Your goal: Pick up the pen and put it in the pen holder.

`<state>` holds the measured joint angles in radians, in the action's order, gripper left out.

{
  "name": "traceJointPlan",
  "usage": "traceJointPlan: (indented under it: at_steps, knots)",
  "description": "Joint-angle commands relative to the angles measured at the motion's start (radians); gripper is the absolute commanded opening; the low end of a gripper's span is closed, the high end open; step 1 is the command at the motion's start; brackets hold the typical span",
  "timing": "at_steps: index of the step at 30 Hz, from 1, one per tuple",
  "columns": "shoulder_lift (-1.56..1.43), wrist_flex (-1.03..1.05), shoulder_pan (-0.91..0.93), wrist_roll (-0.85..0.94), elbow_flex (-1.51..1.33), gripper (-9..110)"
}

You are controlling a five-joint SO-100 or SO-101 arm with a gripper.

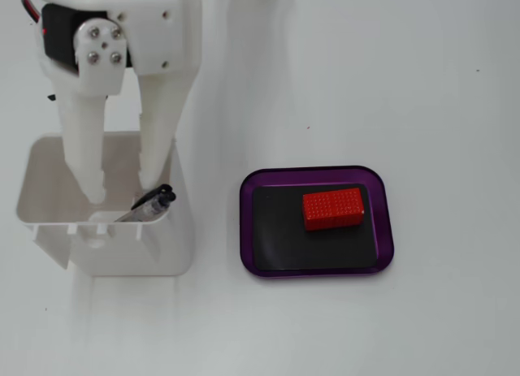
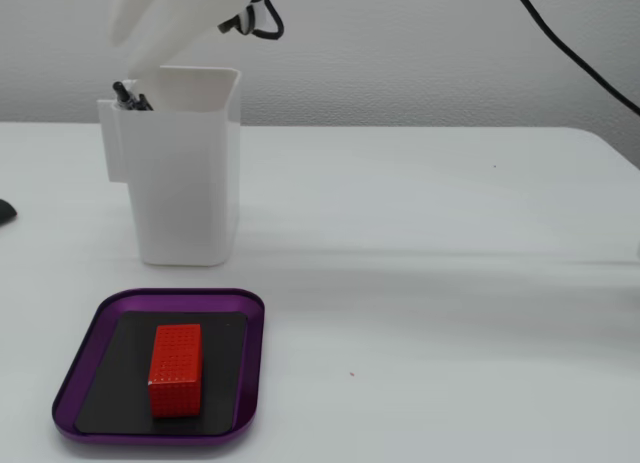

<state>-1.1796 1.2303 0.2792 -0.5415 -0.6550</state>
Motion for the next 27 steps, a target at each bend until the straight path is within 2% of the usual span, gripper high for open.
traceJointPlan:
  at_steps: [1, 7, 12, 17, 27]
  knots:
    - [-0.160, 0.091, -0.012, 0.061, 0.112, 11]
    - [-0.365, 0.290, -0.074, 0.241, 0.285, 11]
    - [-0.529, 0.465, -0.167, 0.414, 0.264, 11]
    - [-0.693, 0.469, -0.169, 0.426, -0.034, 11]
    - [-1.083, 0.385, -0.169, 0.437, -0.891, 11]
